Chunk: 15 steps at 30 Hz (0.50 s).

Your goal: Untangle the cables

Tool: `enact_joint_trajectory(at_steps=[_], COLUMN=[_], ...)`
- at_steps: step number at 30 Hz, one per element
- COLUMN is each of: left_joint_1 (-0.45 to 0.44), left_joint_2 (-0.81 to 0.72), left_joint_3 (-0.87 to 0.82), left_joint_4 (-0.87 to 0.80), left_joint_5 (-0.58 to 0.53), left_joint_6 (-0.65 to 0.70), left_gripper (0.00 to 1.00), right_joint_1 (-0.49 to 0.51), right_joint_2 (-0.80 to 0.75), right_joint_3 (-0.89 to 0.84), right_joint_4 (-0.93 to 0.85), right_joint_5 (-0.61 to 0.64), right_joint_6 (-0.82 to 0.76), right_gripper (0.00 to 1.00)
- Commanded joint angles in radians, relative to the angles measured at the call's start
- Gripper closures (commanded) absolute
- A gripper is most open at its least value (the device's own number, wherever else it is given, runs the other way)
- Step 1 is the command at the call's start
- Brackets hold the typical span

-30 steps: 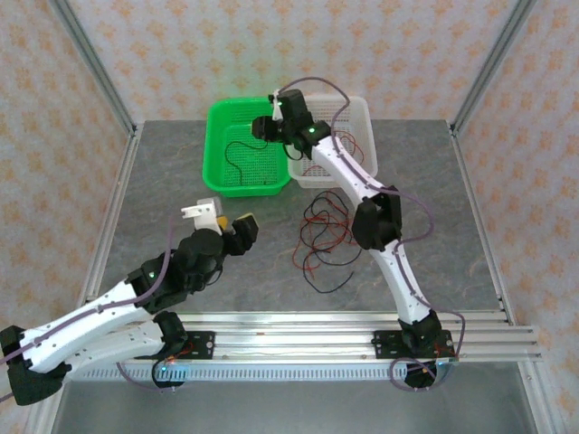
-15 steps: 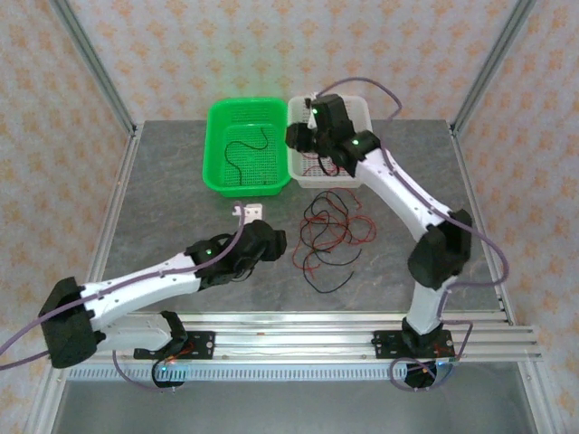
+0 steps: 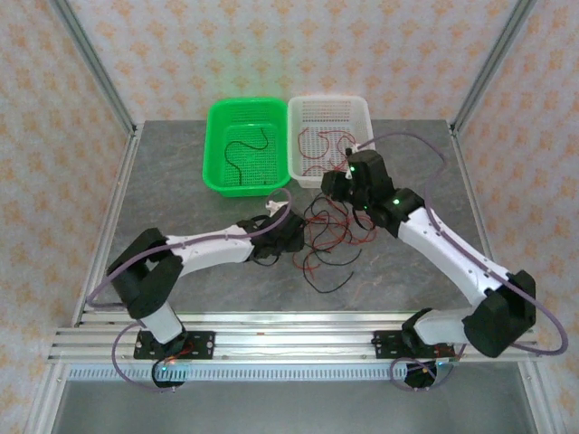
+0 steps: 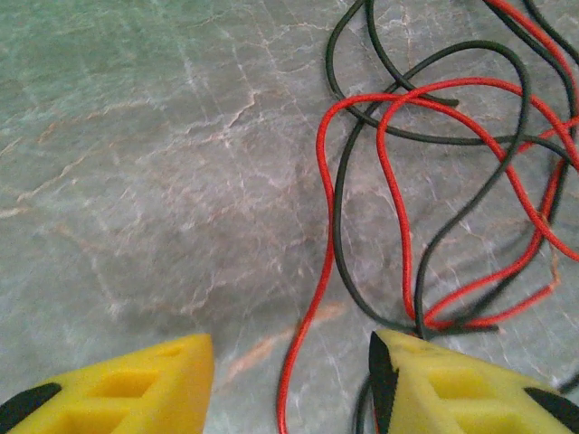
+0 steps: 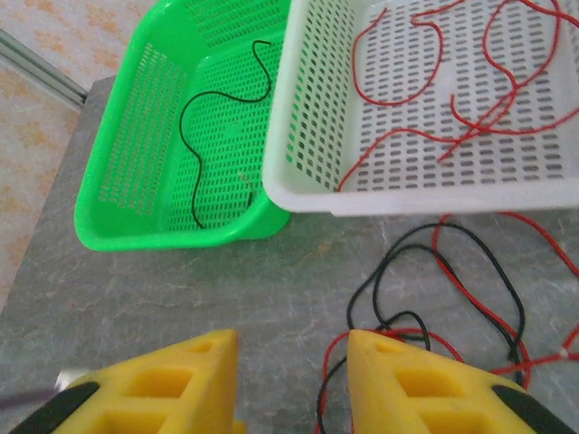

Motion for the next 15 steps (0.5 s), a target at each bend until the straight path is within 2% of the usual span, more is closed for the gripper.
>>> enact_joint_trajectory(at_steps=[1,5,15], left_joint_1=[0.021,0.028,-0.003], left_joint_2=[0.056,0.102,0.108], left_joint_3=[0.058,0.075,0.066], left_joint_4=[0.032,0.015,-0.083], left_joint_5=[0.03,0.035,0.027], left_joint_6=[0.044,0.051,0.104], left_gripper=[0.53,0.59,0.58], right_joint_1=[0.0,0.0,0.0], right_joint_2=[-0.067,-0.127,-0.174], right_joint_3=[-0.059,-0.106,-0.128], right_joint_4=[0.023,0.008,-0.008], right_joint_5=[0.05,0.059,0.069], right_joint_6=[0.041,0.059,0.077], right_gripper=[0.64,0.64,0.64])
